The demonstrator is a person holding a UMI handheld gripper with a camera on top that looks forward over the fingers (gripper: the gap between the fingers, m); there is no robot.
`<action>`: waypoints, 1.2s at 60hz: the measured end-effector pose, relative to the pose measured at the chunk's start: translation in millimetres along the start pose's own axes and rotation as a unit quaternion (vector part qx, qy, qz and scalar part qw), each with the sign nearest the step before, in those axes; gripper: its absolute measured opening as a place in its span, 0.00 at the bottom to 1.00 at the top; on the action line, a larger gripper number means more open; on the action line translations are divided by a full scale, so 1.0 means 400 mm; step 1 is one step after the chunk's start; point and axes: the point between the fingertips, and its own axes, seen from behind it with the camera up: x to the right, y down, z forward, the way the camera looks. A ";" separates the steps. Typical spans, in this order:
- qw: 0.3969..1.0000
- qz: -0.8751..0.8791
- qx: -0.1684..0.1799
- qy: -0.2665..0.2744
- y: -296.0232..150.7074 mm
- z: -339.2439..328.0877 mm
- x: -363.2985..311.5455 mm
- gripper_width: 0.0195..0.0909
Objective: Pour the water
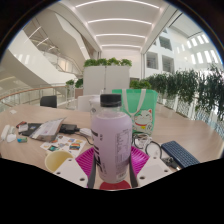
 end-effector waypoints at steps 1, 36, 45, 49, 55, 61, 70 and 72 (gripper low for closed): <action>1.000 0.003 -0.002 -0.003 0.018 0.005 0.006 0.42; 0.997 0.016 -0.057 -0.053 0.206 0.039 0.008 0.51; 0.995 0.019 -0.084 -0.042 0.236 0.026 0.010 0.71; 0.995 0.013 -0.096 -0.023 0.253 0.012 0.022 0.83; 0.989 0.016 -0.144 0.016 0.296 -0.042 0.044 0.88; 0.985 0.047 -0.158 0.044 0.268 -0.153 0.020 0.88; 0.984 0.071 -0.137 0.085 0.135 -0.384 -0.079 0.88; 0.983 0.072 -0.135 0.098 0.103 -0.430 -0.105 0.88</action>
